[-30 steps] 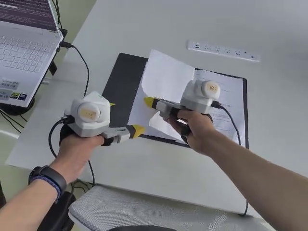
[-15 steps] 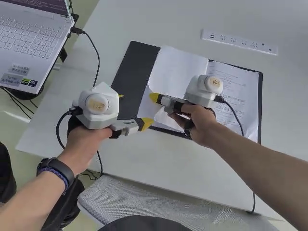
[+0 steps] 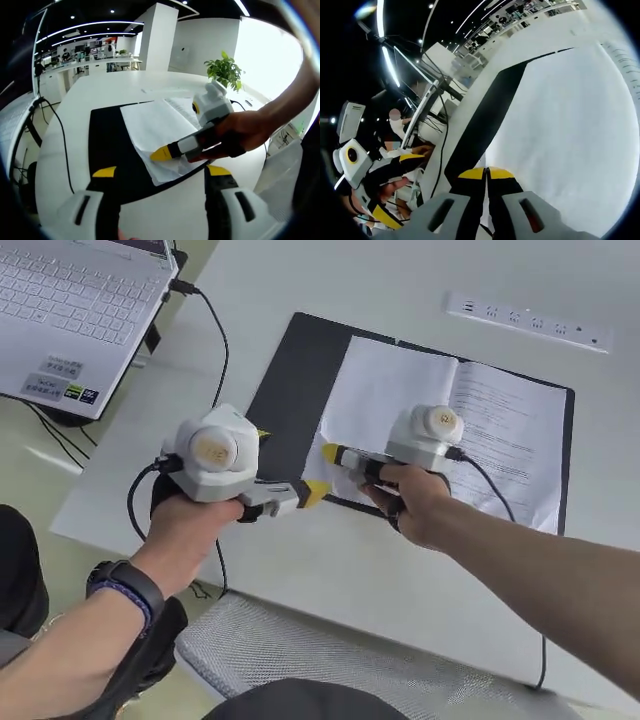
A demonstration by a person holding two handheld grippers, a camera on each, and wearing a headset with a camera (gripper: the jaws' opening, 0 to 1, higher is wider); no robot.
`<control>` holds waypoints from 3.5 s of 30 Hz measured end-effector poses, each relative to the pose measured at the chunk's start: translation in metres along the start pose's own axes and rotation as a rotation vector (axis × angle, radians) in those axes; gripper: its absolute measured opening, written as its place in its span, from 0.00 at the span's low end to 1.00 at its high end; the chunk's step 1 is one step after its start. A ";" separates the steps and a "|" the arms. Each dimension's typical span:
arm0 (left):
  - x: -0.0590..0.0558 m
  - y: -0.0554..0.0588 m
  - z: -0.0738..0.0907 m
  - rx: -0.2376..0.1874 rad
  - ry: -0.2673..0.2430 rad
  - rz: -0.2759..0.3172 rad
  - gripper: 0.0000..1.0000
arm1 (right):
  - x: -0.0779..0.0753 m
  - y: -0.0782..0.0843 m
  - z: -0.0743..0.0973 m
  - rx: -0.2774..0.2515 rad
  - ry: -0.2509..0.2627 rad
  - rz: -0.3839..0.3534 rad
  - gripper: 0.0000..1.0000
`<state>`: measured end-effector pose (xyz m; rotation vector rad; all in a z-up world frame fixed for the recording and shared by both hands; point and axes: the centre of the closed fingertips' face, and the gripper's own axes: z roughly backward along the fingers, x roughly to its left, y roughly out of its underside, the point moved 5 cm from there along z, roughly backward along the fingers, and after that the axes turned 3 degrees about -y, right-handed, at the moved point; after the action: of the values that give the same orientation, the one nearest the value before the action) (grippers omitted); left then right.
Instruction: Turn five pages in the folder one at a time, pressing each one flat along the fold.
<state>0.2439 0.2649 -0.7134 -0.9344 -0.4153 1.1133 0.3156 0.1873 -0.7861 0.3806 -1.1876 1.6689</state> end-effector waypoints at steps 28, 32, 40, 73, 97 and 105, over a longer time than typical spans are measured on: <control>-0.010 -0.004 -0.012 0.017 0.047 -0.096 0.47 | 0.008 -0.003 -0.005 -0.030 -0.094 -0.039 0.31; -0.010 -0.007 -0.017 0.005 0.049 -0.103 0.40 | 0.012 -0.010 0.001 -0.054 -0.121 -0.034 0.35; -0.013 -0.010 -0.033 0.023 0.067 -0.152 0.26 | 0.022 -0.022 0.025 -0.108 -0.130 -0.019 0.36; -0.001 0.031 -0.066 0.174 0.025 -0.237 0.00 | -0.032 -0.036 0.106 -0.218 -0.003 -0.043 0.30; 0.002 0.033 -0.068 0.171 0.001 -0.208 0.00 | -0.087 -0.070 0.109 -0.276 0.059 -0.114 0.02; 0.000 0.032 -0.067 0.174 -0.011 -0.188 0.00 | -0.086 -0.070 0.109 -0.276 0.039 -0.094 0.00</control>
<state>0.2730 0.2399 -0.7772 -0.7218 -0.4000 0.9670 0.3831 0.0489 -0.7604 0.2266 -1.3296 1.4019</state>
